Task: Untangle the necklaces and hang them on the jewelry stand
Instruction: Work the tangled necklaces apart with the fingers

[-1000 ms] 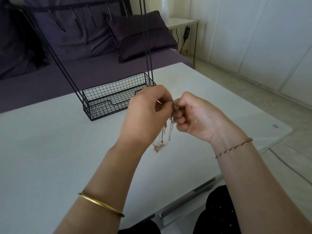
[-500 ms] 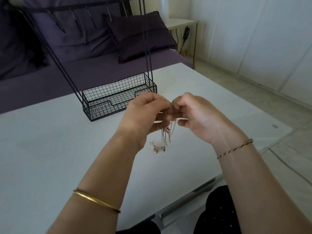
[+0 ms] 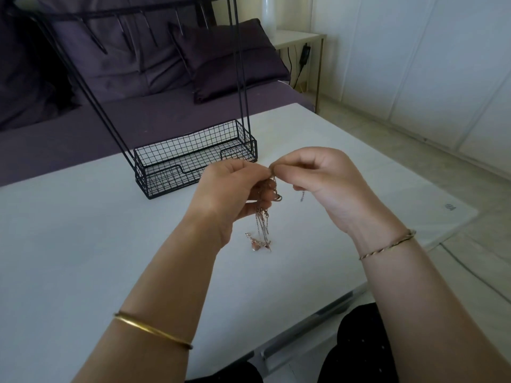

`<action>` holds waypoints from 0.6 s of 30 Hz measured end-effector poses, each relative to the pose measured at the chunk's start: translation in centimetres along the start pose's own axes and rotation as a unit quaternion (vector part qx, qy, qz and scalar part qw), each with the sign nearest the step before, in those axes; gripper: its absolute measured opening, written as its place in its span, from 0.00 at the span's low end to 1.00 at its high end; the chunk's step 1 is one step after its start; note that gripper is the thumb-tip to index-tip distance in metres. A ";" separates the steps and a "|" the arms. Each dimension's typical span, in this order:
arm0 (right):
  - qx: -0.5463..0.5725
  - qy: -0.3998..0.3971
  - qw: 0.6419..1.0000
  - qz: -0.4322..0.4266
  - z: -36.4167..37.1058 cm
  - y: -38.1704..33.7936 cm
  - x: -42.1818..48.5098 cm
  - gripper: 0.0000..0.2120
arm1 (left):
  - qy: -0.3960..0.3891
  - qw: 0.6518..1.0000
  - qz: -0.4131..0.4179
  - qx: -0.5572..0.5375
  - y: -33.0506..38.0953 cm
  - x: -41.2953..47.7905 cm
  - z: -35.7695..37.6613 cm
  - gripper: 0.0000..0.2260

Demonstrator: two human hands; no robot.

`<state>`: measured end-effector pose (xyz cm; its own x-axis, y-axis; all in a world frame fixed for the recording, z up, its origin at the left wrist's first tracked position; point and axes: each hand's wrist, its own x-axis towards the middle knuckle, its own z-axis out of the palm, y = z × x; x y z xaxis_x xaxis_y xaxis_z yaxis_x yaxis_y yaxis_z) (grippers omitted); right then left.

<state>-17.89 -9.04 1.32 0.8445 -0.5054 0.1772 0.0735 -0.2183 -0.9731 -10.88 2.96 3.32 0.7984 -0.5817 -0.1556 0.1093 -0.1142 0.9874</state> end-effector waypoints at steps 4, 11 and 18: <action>-0.134 0.021 0.988 -0.071 0.1 0.0 0.1 0.07 | 0.035 0.997 0.028 0.055 -0.3 0.1 0.2 0.04; -0.256 0.008 0.960 -0.111 0.8 0.3 0.3 0.04 | 0.053 0.971 0.111 0.206 -0.8 0.1 0.4 0.04; -0.028 -0.005 0.999 0.045 0.2 0.5 0.3 0.05 | -0.013 0.985 0.082 0.151 -0.6 0.2 -0.1 0.06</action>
<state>-17.45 -9.12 0.82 0.8513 -0.5174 0.0868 -0.0330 -0.2180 -0.9754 -10.72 2.94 2.68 0.7744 -0.6327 -0.0003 -0.2034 -0.2494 0.9468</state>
